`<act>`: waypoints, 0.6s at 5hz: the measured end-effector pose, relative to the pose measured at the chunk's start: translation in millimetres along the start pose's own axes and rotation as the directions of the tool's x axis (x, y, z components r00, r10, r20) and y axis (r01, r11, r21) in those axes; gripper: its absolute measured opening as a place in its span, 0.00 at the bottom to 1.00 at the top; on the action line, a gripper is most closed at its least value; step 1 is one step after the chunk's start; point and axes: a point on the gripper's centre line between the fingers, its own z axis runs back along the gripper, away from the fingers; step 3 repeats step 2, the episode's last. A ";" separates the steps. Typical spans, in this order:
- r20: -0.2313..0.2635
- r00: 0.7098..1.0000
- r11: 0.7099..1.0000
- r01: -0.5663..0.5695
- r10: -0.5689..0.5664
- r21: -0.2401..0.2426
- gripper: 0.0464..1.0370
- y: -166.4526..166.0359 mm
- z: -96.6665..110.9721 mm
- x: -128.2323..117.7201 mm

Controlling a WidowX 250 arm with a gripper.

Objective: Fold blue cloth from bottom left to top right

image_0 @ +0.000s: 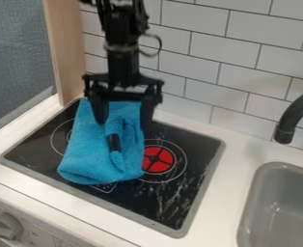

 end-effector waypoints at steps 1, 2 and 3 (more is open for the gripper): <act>0.021 1.000 1.000 0.021 -0.021 -0.002 0.96 1.0 20.8 -1.1; 0.047 0.996 0.996 0.073 -0.075 0.048 0.96 8.5 44.2 -1.5; 0.047 0.996 0.996 0.073 -0.075 0.048 0.96 8.5 44.2 -1.5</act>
